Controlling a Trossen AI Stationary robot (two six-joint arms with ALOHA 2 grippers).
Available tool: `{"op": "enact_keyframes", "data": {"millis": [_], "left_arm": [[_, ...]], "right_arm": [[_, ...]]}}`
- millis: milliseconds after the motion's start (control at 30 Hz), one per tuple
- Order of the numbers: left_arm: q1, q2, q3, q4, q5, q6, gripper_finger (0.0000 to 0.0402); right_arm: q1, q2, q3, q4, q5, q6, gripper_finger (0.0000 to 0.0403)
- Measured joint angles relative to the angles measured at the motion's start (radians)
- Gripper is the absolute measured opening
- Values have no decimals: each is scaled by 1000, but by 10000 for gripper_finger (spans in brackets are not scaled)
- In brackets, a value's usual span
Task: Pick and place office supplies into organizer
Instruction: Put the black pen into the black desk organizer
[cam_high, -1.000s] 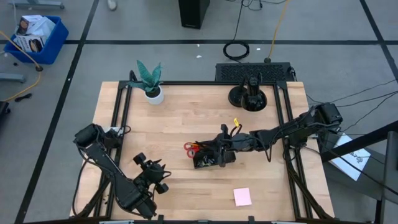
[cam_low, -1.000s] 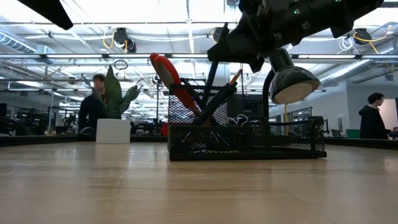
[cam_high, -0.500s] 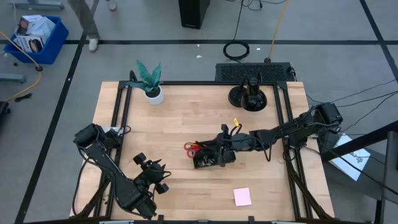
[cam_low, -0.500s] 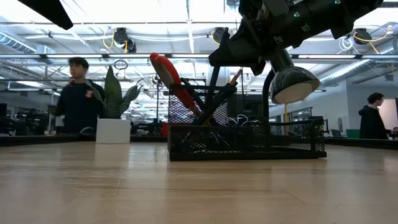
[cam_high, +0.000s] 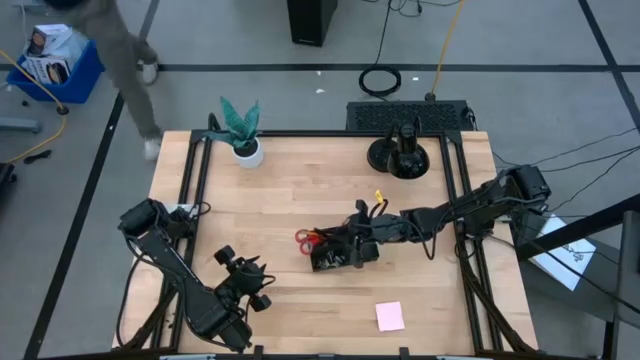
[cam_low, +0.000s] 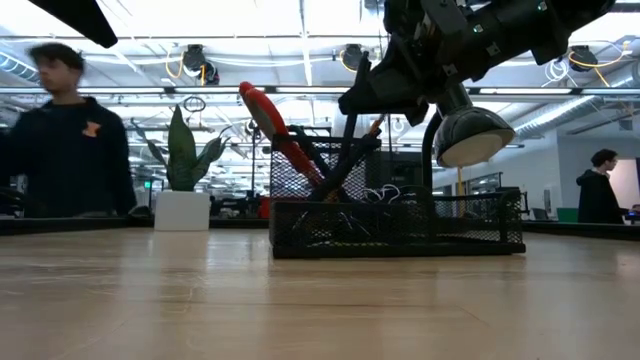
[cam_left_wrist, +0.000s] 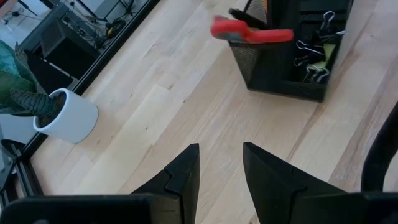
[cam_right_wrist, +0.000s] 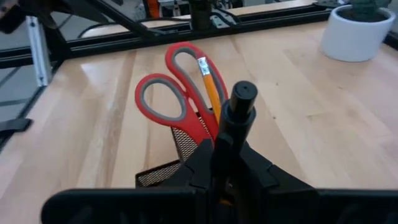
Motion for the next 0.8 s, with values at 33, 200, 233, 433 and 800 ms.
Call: {"op": "enact_keyframes", "data": {"millis": [33, 200, 233, 433, 800], "left_arm": [[0, 0, 0, 0, 0, 0, 127], [0, 0, 0, 0, 0, 0, 127], [0, 0, 0, 0, 0, 0, 127], [0, 0, 0, 2, -1, 0, 127], [0, 0, 0, 2, -2, 0, 127]], "right_arm": [[0, 6, 0, 8, -6, 1, 27], [2, 35, -1, 30, -33, 14, 27], [2, 43, 0, 30, -32, 15, 27], [2, 70, -1, 79, -36, 2, 27], [1, 69, -1, 56, -51, 12, 36]]}}
